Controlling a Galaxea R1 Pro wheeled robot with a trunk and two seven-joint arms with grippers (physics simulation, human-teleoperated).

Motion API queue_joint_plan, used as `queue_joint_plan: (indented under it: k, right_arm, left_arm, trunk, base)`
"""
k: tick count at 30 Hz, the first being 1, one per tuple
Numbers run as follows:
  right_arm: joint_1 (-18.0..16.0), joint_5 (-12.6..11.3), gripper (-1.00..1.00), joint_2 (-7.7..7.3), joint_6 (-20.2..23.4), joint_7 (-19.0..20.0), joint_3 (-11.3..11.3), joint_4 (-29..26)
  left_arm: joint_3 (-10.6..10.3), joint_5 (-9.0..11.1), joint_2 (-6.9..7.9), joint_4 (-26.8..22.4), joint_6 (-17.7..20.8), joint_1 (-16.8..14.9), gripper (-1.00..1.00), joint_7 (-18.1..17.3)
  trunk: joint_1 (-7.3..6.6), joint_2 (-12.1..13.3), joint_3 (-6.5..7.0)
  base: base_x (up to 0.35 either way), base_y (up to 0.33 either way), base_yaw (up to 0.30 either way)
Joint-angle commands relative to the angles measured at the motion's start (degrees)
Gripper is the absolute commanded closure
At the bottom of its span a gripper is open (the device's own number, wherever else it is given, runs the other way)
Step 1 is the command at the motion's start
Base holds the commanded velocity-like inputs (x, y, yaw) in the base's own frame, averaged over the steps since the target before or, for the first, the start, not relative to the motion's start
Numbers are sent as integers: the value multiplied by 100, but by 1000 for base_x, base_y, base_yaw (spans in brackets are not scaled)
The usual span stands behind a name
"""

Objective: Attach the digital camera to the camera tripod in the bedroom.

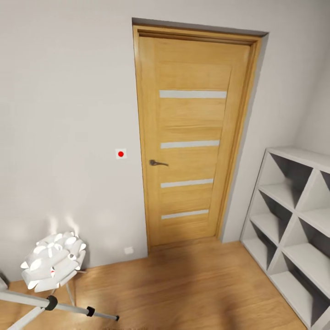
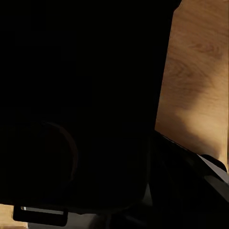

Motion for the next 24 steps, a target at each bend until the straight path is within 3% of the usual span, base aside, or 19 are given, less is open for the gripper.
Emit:
queue_joint_plan:
  k: [1,24]
  right_arm:
    - [-5,-29,-100,-1,-35,20,44,18]
    - [-5,-29,-100,-1,-44,20,43,18]
  left_arm:
    - [-48,32,0,3,-10,-2,100,-6]
    - [-47,38,10,3,-10,-2,100,-5]
  trunk:
    - [2,-5,-2]
    - [2,-5,-2]
  base:
    - [0,-238,300]
    - [19,-270,300]
